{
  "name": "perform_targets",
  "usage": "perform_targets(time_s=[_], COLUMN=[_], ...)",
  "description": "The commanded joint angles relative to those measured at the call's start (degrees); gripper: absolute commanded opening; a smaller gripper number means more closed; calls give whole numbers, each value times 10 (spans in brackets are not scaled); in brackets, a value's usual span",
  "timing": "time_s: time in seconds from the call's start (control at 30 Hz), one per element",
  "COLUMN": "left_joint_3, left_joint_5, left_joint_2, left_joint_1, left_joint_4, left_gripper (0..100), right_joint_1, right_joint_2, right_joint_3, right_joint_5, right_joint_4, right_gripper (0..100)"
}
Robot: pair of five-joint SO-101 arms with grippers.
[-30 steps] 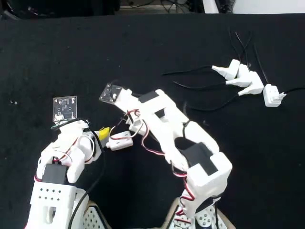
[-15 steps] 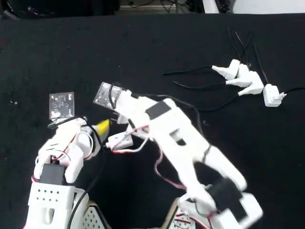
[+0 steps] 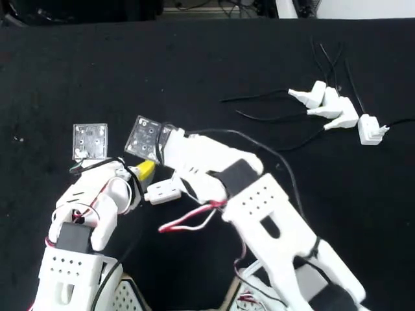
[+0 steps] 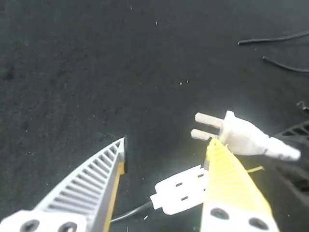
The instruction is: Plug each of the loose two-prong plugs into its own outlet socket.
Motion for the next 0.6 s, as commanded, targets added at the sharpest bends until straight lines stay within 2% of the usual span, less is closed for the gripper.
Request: perform_targets(time_s=[0.0,0.37,0.57], left_joint_3=[-30,-33,17], left_joint_5=[-7,-7,-6], left_joint_2=[-5,-5,-5], left_joint_1=[-6,-5,0], left_joint_4=[-11,-11,-36], left_gripper=[270,270,269], right_joint_1=[-17,-24,-25], right_joint_2=[-47,-66,-65], right_joint_3=[-7,-7,-22], right_joint_5=[-4,-7,-58], right_joint_4=[7,44,39], right_gripper=[10,10,10])
